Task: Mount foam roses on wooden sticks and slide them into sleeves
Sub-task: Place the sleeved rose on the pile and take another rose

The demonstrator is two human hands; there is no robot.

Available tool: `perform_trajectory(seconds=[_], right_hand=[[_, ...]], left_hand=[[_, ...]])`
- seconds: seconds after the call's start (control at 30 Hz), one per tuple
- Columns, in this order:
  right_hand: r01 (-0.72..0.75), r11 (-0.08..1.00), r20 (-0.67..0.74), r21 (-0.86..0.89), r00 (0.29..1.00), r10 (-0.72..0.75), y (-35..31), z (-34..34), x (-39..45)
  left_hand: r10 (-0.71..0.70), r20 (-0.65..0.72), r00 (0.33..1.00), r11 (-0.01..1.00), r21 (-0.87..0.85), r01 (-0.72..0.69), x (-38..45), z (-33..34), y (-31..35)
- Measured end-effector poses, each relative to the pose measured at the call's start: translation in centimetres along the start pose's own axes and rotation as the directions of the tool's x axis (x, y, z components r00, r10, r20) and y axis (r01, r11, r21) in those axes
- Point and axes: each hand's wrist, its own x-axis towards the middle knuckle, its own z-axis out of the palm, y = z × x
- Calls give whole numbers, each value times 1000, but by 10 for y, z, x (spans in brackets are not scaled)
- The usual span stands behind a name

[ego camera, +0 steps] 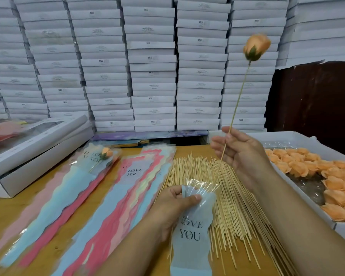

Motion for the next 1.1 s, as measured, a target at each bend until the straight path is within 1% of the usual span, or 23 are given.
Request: perform_trajectory(seconds=[0.13, 0.33, 0.47, 0.7, 0.87, 0.97, 1.1], right_hand=[[49, 998, 4, 37, 999, -49, -21, 2, 5], [46, 998, 20, 36, 999, -47, -25, 0, 4], [-4, 1000, 32, 2, 999, 4, -8, -1, -1], [-119, 993, 75, 17, 990, 118, 23, 1, -10], [-169, 985, 101, 21, 981, 167, 34, 3, -14], [-183, 983, 99, -21, 978, 184, 38, 2, -15], [-182, 974, 77, -137, 978, 193, 41, -1, -16]], left_hand=[[5, 6, 1000, 1000, 8, -5, -1, 0, 0], [18, -1, 1000, 1000, 19, -18, 1, -1, -1], [6, -4, 1000, 1000, 8, -6, 2, -1, -1], [-1, -17, 1000, 1000, -5, 1, 1, 1, 0], [1, -25, 1000, 1000, 0, -1, 0, 1, 1], [0, -25, 1000, 1000, 17, 0, -2, 4, 2], [-10, 10, 1000, 1000, 21, 10, -3, 5, 4]])
